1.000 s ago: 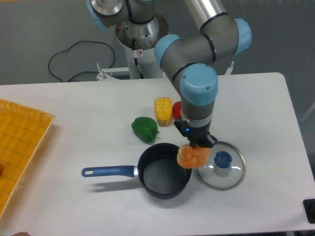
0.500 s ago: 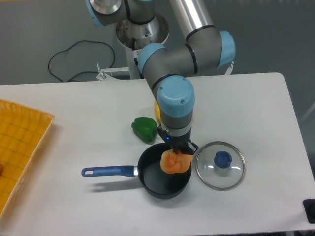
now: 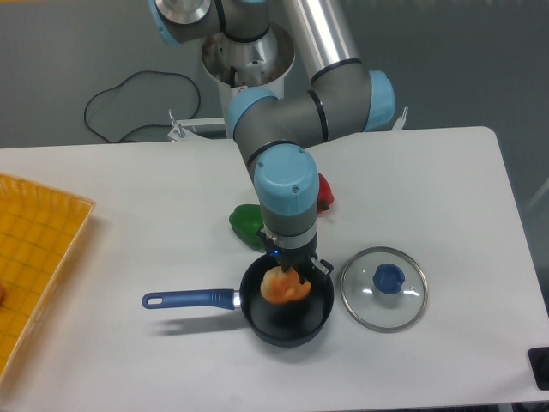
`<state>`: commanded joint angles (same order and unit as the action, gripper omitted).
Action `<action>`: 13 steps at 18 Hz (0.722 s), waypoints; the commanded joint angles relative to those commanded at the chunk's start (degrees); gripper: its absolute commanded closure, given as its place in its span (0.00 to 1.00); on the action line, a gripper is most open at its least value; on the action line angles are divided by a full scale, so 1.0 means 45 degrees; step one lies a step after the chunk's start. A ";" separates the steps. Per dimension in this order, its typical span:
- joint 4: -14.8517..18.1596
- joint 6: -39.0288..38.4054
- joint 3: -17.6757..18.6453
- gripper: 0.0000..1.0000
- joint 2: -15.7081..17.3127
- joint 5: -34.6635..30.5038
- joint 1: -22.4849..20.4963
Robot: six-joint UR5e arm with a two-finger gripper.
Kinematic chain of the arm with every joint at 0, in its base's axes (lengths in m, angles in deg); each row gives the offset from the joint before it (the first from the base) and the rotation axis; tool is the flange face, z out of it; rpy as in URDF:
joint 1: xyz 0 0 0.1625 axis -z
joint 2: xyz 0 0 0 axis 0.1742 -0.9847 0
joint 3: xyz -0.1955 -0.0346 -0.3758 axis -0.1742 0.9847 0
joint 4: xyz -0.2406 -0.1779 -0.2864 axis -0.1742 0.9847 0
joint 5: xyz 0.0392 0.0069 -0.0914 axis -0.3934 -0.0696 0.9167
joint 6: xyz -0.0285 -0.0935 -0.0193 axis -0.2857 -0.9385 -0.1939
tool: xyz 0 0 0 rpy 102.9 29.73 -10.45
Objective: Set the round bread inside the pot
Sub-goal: 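Lower the bread roll into the saucepan and open the gripper, then lift the open gripper up away from the saucepan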
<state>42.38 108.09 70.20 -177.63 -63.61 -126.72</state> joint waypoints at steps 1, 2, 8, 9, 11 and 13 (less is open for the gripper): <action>0.0000 0.0000 -0.0019 0.30 -0.0020 -0.0136 0.0077; 0.0000 0.0000 -0.0019 0.29 -0.0078 -0.0292 0.0175; -0.0020 0.0118 0.0019 0.00 -0.0039 -0.0449 0.0156; -0.0020 0.0079 0.0155 0.00 -0.0001 -0.0701 0.0156; -0.0020 0.0098 0.0603 0.00 0.0291 -0.1190 -0.0019; -0.0253 0.0176 0.0762 0.00 0.0410 -0.1173 -0.0544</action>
<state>41.24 108.88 73.63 -175.79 -68.88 -129.17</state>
